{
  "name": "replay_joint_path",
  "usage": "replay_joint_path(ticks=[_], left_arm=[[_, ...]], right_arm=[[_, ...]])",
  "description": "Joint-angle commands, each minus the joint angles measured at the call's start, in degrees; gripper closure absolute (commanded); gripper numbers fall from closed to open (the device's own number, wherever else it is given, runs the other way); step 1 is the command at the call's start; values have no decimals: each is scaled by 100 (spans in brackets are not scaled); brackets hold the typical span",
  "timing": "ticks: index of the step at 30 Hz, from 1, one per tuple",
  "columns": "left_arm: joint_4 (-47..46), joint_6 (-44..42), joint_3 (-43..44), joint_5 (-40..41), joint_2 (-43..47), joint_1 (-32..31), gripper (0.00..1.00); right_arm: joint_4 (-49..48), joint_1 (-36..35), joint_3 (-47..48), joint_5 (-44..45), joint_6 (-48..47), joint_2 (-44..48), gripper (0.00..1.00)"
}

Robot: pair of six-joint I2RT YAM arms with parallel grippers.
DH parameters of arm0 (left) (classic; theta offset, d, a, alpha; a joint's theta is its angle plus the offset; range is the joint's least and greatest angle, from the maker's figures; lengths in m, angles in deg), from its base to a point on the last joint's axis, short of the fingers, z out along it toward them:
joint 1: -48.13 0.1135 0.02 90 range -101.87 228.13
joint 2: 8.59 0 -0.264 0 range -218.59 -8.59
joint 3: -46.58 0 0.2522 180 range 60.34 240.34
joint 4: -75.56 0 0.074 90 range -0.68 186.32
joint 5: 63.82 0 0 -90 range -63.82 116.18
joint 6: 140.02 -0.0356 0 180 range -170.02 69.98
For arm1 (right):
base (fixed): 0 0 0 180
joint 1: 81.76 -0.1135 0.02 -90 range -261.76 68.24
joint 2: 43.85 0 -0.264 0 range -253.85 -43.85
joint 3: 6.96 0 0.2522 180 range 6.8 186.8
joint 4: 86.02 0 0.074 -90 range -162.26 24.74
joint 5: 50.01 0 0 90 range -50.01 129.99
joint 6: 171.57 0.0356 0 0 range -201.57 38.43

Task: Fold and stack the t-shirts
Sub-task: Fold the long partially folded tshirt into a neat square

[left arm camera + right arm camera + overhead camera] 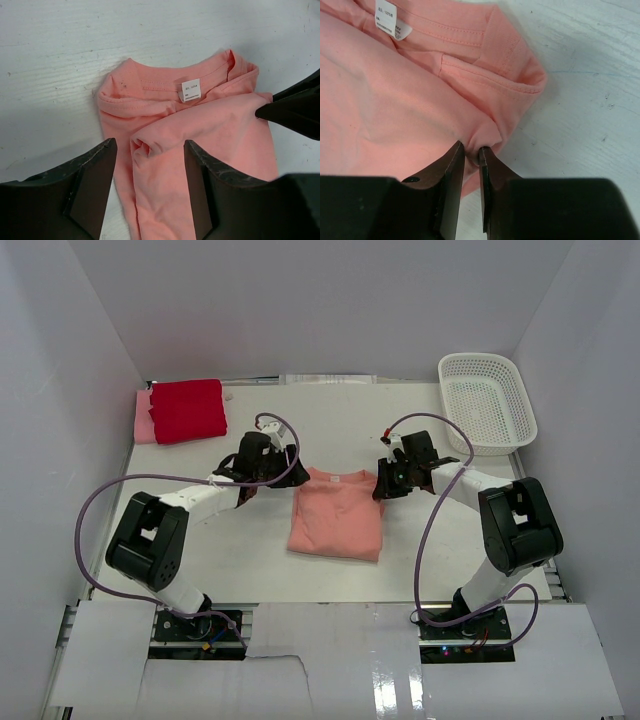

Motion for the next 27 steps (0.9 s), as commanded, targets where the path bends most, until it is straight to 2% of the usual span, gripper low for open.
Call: replay_joint_path(ticks=[1, 5, 16, 19, 21, 22, 23, 24, 25, 27], left_arm=[[-185, -101, -65, -49, 267, -6, 35], [-185, -75, 6, -260, 118, -6, 44], [-62, -31, 243, -498, -401, -6, 41], [-53, -13, 278, -463, -471, -6, 45], [-45, -22, 339, -463, -524, -6, 54], [-44, -14, 357, -471, -541, -6, 70], [-36, -5, 383, -472, -559, -6, 78], [-36, 13, 436, -480, -594, -6, 86], [-18, 30, 471, -489, -603, -6, 100], [61, 48, 576, -498, -603, -6, 100]], right_arm=[[-275, 6, 165, -59, 14, 17, 77], [-258, 15, 200, -85, 23, -10, 78], [-258, 15, 227, -121, 49, -45, 75], [-258, 6, 227, -121, 58, -62, 78], [-267, 15, 227, -138, 67, -80, 82], [-258, 15, 227, -147, 67, -80, 88], [-267, 15, 235, -147, 67, -89, 92], [-267, 15, 235, -164, 84, -89, 92], [-267, 15, 244, -191, 84, -80, 92], [-267, 15, 262, -217, 110, -54, 92]])
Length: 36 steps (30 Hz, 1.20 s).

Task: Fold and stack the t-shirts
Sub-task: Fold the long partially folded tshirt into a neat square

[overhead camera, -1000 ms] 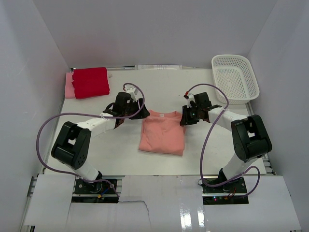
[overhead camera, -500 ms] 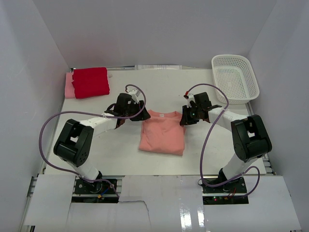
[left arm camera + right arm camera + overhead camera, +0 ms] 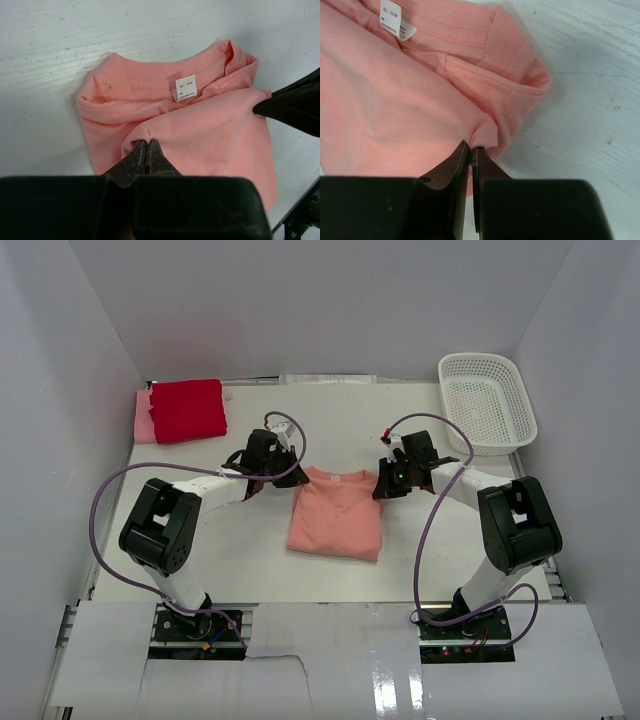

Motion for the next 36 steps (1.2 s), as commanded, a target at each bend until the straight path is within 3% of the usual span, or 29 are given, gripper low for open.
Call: replay_joint_path(ticks=[1, 11, 16, 34, 36], left_arm=[[70, 7, 280, -74, 46, -6, 100], [492, 42, 394, 137, 494, -6, 100], [545, 182, 167, 611, 740, 20, 100], [439, 552, -274, 1517, 618, 275, 100], [474, 534, -204, 1499, 548, 284, 99]], right_arm=[[-223, 15, 257, -117, 14, 5, 92], [-56, 15, 433, -178, 76, 365, 92], [-56, 15, 486, -214, 120, 454, 92], [-249, 15, 776, 94, 102, -293, 92], [-293, 15, 785, 24, 120, -320, 82]])
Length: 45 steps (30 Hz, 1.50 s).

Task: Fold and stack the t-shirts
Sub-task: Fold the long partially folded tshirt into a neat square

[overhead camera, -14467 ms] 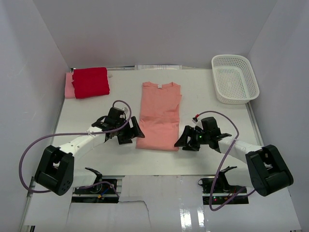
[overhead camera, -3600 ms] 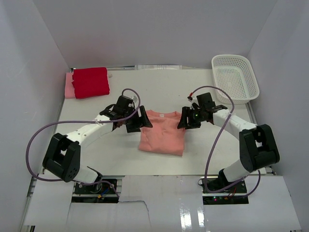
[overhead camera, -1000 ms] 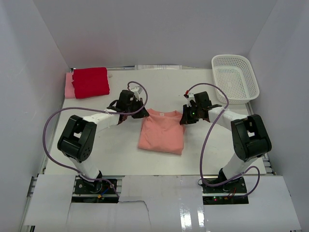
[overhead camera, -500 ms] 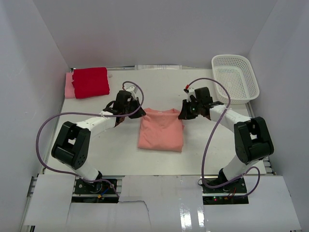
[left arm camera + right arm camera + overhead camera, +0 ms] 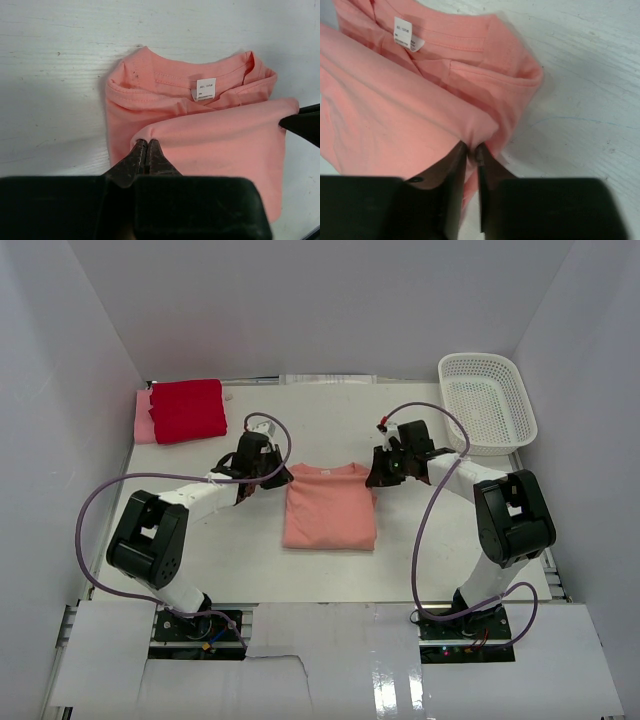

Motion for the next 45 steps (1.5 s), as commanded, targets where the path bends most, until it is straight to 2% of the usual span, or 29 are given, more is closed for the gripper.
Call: replay_joint_path(ticks=[1, 2, 4, 5, 9, 10, 11, 14, 17, 18, 19, 20, 21, 22, 23, 24, 26, 31, 34, 38, 45], left_arm=[[63, -37, 80, 354, -62, 122, 91], [81, -28, 107, 345, -80, 122, 71], [72, -2, 151, 336, -89, 122, 57], [81, -1, 177, 354, -54, 122, 42], [361, -71, 458, 503, 78, 122, 23], [545, -98, 607, 756, 78, 122, 21], [1077, -89, 1043, 837, 52, 122, 20], [1827, -89, 1669, 890, 42, 122, 20], [1927, -124, 1645, 601, 507, 122, 20], [1866, -72, 1532, 113, 752, 114, 20], [1865, -37, 1444, 108, 859, 105, 21], [1682, -11, 1347, -432, 930, 114, 21], [1594, 59, 1155, -707, 983, 105, 22], [1497, 104, 1066, -962, 992, 105, 24], [1209, 148, 952, -1452, 974, 105, 26], [1023, 183, 699, -1692, 939, 96, 30], [541, 332, 503, -2166, 782, 70, 34], [-312, 570, 344, -2845, 386, -114, 35], [-437, 570, 441, -3029, 96, -229, 35], [-596, 596, 467, -3232, -211, -290, 35], [-824, 605, 406, -3258, -528, -308, 35]], right_arm=[[-206, 32, 251, 138, 4, -31, 75], [-232, 32, 251, 137, 22, -23, 63], [-241, 32, 260, 164, 39, 4, 53], [-250, 32, 260, 181, 31, 30, 52], [-241, 32, 199, 479, 31, 354, 48], [-224, 23, 181, 532, 39, 416, 48], [-198, 23, 172, 559, 39, 495, 48], [13, -56, -3, 621, 92, 864, 48], [154, -153, -319, 427, 232, 1312, 50], [119, -161, -546, 62, 381, 1522, 52], [58, -161, -688, -177, 495, 1611, 55], [-38, -161, -837, -710, 610, 1699, 58], [-170, -161, -1004, -985, 750, 1822, 63], [-536, -161, -1171, -1283, 1091, 1849, 81], [-766, -179, -1503, -1800, 1268, 1867, 90], [-1056, -196, -1663, -2023, 1461, 1859, 92], [-1733, -266, -1970, -2436, 1919, 1762, 92], [-3033, -416, -2271, -2920, 2552, 1358, 92], [-3710, -530, -2429, -3272, 3088, 972, 92], [-5107, -697, -2710, -3642, 3966, 410, 92], [-5541, -935, -3036, -3502, 4004, -557, 92]])
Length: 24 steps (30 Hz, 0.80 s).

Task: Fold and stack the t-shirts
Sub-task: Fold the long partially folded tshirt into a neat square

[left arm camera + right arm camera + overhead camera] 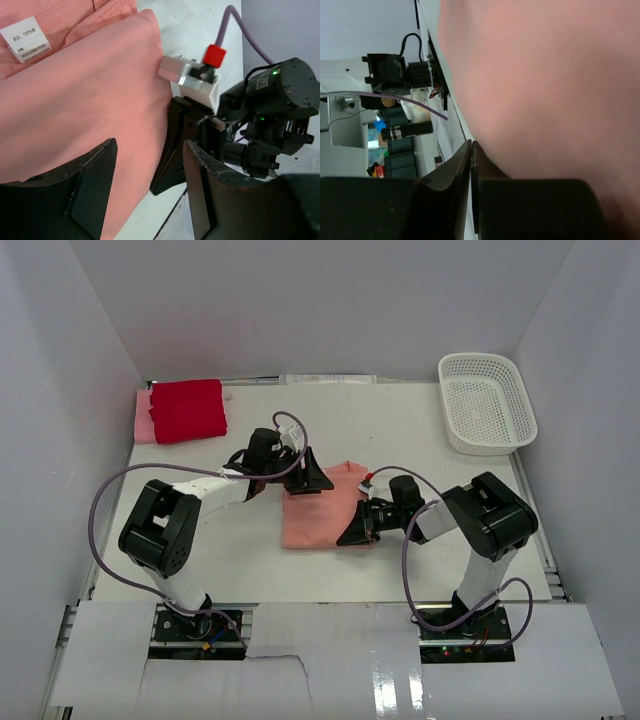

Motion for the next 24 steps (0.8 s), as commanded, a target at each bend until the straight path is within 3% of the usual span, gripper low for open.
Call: replay_joint_path(ticks=[1, 7, 24], left_arm=[[-330, 0, 89, -190, -118, -13, 35], [-383, -44, 98, 20, -329, -13, 35], [-655, 123, -130, 892, -1058, -13, 34]], right_arm=[[-545, -113, -59, 30, 100, -442, 92], [1053, -359, 257, 1014, -857, -138, 92], [2655, -438, 671, 1490, -1377, 1007, 92]])
